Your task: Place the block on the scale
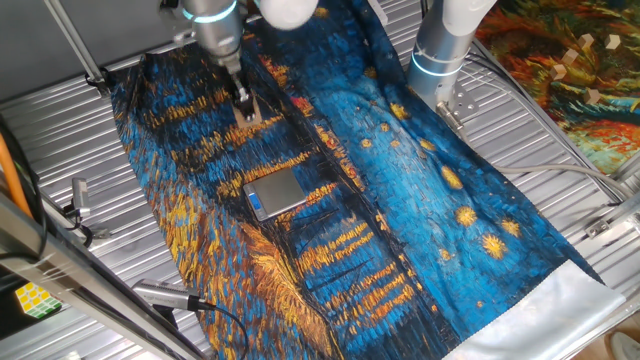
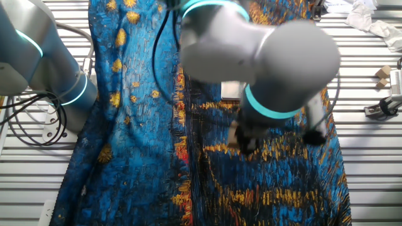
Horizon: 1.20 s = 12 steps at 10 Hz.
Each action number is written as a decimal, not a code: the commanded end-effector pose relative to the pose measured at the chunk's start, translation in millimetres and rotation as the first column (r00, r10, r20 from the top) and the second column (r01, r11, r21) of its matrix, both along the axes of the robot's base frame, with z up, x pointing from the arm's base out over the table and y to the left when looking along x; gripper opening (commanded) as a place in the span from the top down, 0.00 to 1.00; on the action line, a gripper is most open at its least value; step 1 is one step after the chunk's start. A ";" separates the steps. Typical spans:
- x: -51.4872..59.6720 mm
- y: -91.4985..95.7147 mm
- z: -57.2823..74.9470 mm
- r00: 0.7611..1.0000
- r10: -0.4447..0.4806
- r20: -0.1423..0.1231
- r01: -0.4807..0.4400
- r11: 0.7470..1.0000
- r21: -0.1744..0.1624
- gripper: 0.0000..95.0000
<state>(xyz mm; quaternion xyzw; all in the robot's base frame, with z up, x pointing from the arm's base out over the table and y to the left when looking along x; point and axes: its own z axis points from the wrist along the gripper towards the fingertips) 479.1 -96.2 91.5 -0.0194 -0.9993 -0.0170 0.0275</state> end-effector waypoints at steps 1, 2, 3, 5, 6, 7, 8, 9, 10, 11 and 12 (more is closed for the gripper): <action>16.4 28.7 9.6 0.999 -0.053 -0.004 0.053 0.999 -0.005 1.00; 22.2 36.7 11.9 0.998 -0.069 -0.008 0.069 0.998 -0.008 1.00; 28.6 47.5 15.9 0.997 -0.082 -0.015 0.082 0.997 -0.010 1.00; 35.7 58.8 21.7 0.995 -0.094 -0.019 0.094 0.996 -0.008 1.00; 38.9 61.2 23.8 0.995 -0.098 -0.022 0.098 0.995 -0.008 1.00; 39.9 62.1 24.0 0.995 -0.098 -0.024 0.098 0.995 -0.007 1.00; 39.9 62.1 24.0 0.995 -0.095 -0.026 0.095 0.995 -0.007 1.00; 40.0 62.0 23.5 0.995 -0.094 -0.027 0.094 0.996 -0.008 1.00; 39.9 61.9 22.5 0.995 -0.093 -0.039 0.093 0.996 -0.010 1.00; 39.9 61.9 22.5 0.995 -0.084 -0.049 0.084 0.996 -0.011 1.00; 39.9 61.9 22.5 0.996 -0.071 -0.050 0.071 0.997 -0.011 1.00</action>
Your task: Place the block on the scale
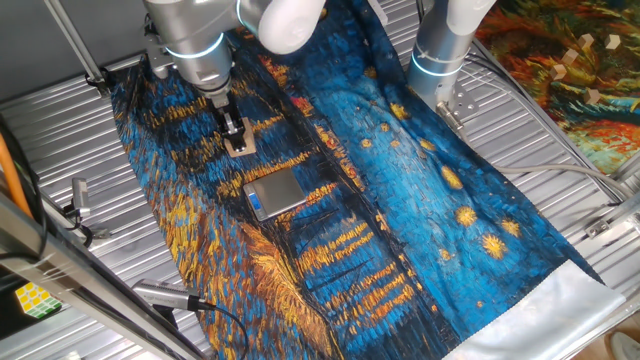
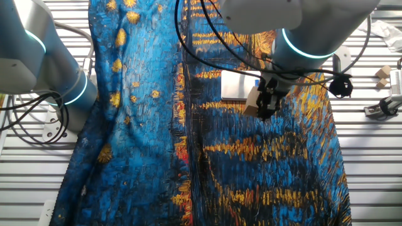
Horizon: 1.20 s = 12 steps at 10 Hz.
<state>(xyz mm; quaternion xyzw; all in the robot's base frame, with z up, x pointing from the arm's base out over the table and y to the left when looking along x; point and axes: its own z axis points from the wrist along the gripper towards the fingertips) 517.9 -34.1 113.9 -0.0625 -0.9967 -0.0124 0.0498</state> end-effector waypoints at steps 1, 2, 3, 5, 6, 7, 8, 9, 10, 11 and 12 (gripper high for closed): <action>1.1 -0.2 0.1 0.999 0.039 -0.004 -0.039 0.999 0.006 1.00; 1.1 -0.2 0.1 0.995 0.095 0.004 -0.095 0.995 0.014 1.00; 1.1 -0.2 0.1 0.991 0.132 0.006 -0.132 0.991 0.015 1.00; 1.1 -0.2 0.1 0.981 0.192 0.007 -0.193 0.981 0.021 1.00; 1.1 -0.2 0.1 0.979 0.204 0.005 -0.204 0.979 0.023 1.00; 1.1 -0.2 0.1 0.978 0.209 0.005 -0.209 0.978 0.024 1.00; 1.1 -0.2 0.1 0.978 0.208 0.008 -0.208 0.978 0.023 1.00; 1.1 -0.2 0.1 0.981 0.195 0.019 -0.195 0.980 0.024 1.00; 1.2 5.1 -1.0 0.985 0.171 0.020 -0.171 0.985 0.031 1.00; 3.9 9.7 -2.5 0.987 0.158 0.019 -0.158 0.987 0.031 1.00; 10.7 21.9 -5.7 0.991 0.134 0.024 -0.135 0.990 0.028 1.00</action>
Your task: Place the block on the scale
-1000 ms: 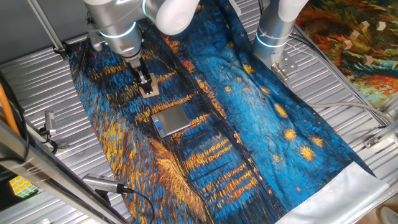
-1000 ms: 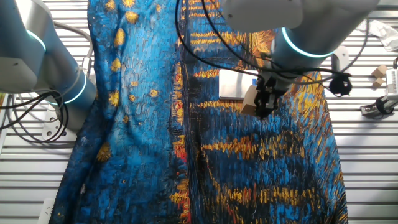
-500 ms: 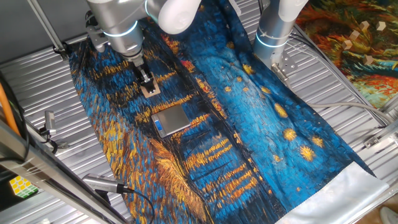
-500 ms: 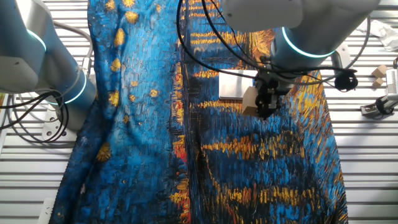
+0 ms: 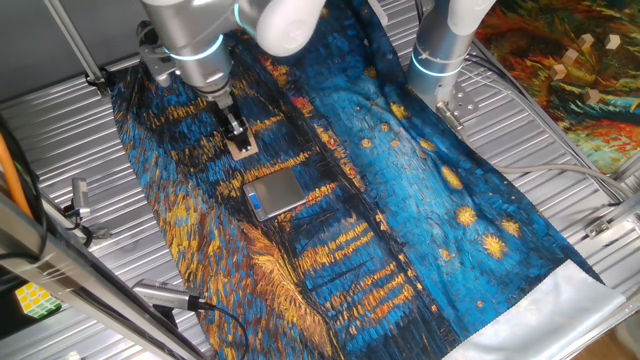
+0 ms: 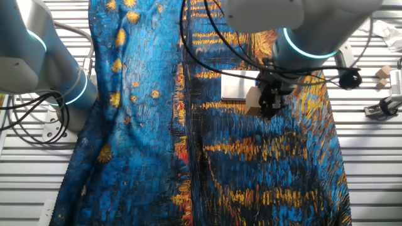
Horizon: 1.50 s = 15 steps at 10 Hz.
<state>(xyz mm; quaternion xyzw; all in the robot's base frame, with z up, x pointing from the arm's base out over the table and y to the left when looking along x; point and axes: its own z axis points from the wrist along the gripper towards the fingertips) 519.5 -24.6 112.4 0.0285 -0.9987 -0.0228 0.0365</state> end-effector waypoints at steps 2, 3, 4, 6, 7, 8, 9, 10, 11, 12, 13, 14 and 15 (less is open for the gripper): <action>20.0 37.0 -4.0 0.997 -0.077 -0.006 0.077 0.997 0.003 1.00; 28.1 48.2 -4.5 0.996 -0.089 -0.006 0.089 0.996 0.004 1.00; 32.3 54.4 -5.7 0.995 -0.104 -0.002 0.104 0.994 0.013 1.00; 39.7 66.1 -7.4 0.992 -0.123 0.000 0.123 0.992 0.013 1.00; 42.3 70.3 -7.7 0.991 -0.134 0.001 0.134 0.991 0.011 1.00; 43.8 71.7 -8.0 0.989 -0.148 0.004 0.148 0.989 0.003 1.00; 47.0 69.9 -7.6 0.987 -0.160 0.034 0.160 0.987 -0.002 1.00; 56.5 63.3 -3.8 0.988 -0.151 0.035 0.151 0.989 -0.002 1.00; 62.5 57.6 -1.2 0.989 -0.145 0.032 0.145 0.989 -0.003 1.00; 62.5 57.6 -1.2 0.991 -0.129 0.032 0.130 0.992 -0.004 1.00; 62.5 57.6 -1.2 0.992 -0.119 0.034 0.119 0.993 -0.004 1.00; 62.5 57.6 -1.2 0.994 -0.100 0.034 0.100 0.995 0.000 1.00; 62.5 57.6 -1.2 0.995 -0.092 0.031 0.092 0.996 -0.001 1.00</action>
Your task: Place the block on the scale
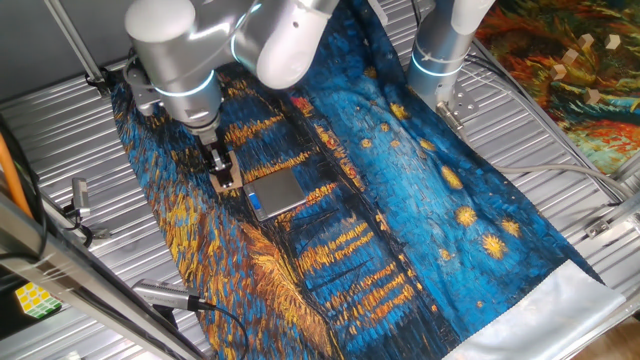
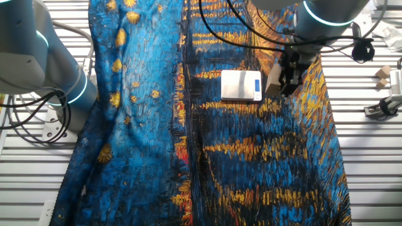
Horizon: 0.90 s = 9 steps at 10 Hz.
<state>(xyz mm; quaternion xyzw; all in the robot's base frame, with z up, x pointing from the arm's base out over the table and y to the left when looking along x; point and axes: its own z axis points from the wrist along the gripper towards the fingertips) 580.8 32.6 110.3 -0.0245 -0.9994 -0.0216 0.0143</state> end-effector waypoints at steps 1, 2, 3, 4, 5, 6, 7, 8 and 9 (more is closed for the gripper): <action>1.1 0.4 0.9 1.000 0.025 -0.012 -0.025 1.000 0.000 1.00; 1.1 0.4 0.9 1.000 0.028 -0.010 -0.028 1.000 -0.001 1.00; 1.1 0.4 0.9 0.998 0.055 -0.001 -0.055 0.998 0.006 1.00; 1.1 0.4 0.9 0.997 0.071 -0.015 -0.071 0.997 0.013 1.00; 1.1 0.4 0.9 0.997 0.078 -0.026 -0.078 0.997 0.013 1.00; -10.9 1.8 -1.9 0.996 0.083 -0.030 -0.083 0.996 0.014 1.00; -20.3 3.5 -4.8 0.996 0.086 -0.026 -0.085 0.996 0.017 1.00; -29.7 8.1 -7.4 0.997 0.077 -0.020 -0.077 0.997 0.029 1.00; -36.3 17.6 -10.1 0.998 0.064 -0.017 -0.063 0.998 0.030 1.00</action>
